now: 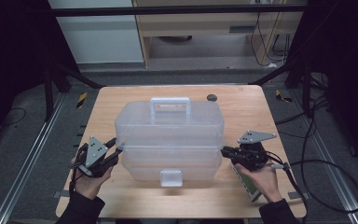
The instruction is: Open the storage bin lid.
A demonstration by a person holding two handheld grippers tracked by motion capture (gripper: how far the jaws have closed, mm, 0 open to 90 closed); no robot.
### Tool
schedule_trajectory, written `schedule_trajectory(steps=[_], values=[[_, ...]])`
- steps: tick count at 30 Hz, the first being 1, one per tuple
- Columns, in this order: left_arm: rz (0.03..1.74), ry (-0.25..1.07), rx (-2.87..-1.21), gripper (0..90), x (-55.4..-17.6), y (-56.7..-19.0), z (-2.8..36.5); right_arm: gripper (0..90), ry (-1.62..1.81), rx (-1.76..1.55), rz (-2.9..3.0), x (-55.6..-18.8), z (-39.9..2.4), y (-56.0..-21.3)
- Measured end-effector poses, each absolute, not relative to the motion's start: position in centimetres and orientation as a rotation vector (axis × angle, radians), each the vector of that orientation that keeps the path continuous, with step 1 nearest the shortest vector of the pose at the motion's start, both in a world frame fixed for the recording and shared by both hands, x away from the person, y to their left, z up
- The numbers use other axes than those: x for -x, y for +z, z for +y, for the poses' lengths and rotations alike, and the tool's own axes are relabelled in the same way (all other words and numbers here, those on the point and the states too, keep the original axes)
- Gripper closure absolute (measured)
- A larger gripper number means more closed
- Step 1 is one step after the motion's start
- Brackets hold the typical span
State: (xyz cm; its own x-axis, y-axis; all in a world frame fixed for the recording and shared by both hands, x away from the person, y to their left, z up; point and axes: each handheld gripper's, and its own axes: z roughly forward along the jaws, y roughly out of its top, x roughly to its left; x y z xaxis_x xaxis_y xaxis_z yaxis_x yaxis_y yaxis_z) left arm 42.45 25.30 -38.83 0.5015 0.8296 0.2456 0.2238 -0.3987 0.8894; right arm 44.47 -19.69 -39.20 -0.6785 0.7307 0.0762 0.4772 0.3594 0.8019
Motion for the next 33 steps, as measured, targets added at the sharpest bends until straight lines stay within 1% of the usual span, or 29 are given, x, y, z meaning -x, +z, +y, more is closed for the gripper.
schedule_trajectory(steps=[8, 33], values=[[0.891, 0.881, -1.887, 66.4, -42.5, -38.6, 25.3, 75.1, 1.169, -1.111, 2.334, -44.6, -19.2, -39.8], [0.903, 0.903, -1.842, 67.6, -42.9, -37.9, 25.1, 73.8, 1.117, -1.181, 2.363, -45.0, -18.3, -40.6]])
